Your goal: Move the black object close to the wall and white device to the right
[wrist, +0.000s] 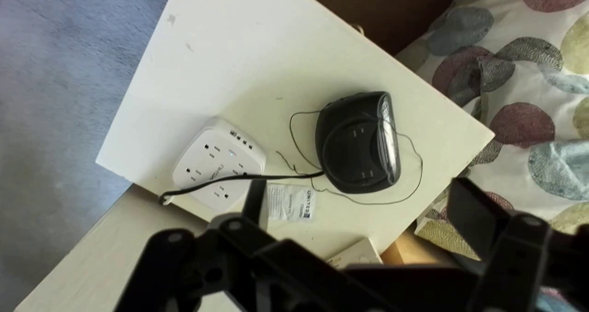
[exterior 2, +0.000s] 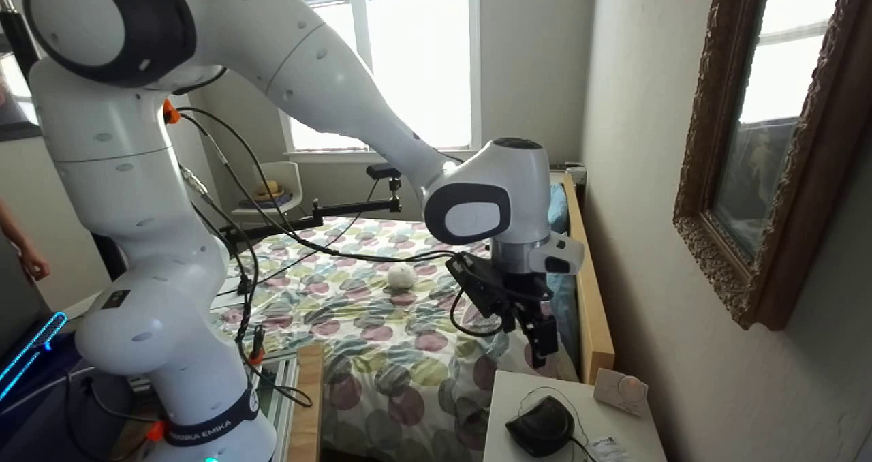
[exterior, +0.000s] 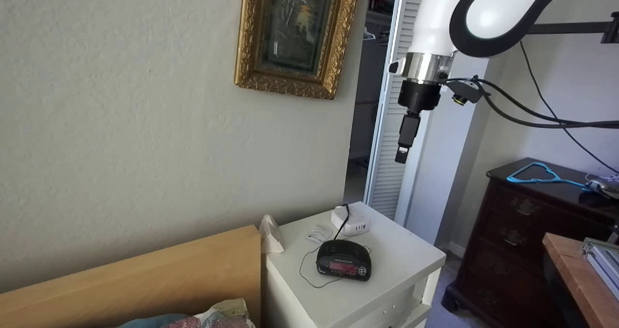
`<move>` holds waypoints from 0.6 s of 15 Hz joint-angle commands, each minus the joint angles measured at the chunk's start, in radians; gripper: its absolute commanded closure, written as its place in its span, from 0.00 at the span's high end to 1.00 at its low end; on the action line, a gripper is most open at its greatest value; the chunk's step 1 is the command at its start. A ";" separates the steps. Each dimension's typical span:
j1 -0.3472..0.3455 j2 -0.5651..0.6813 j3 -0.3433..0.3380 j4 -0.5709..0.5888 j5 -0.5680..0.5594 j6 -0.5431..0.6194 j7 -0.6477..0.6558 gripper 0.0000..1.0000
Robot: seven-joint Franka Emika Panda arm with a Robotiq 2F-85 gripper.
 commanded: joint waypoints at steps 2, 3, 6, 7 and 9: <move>-0.007 0.083 0.046 0.001 0.070 -0.005 -0.038 1.00; -0.007 0.111 0.058 0.009 0.090 -0.010 -0.043 1.00; -0.007 0.191 0.087 0.027 0.093 -0.009 -0.029 1.00; -0.009 0.221 0.091 0.035 0.079 -0.003 -0.024 1.00; -0.015 0.274 0.095 0.069 0.071 0.010 -0.009 1.00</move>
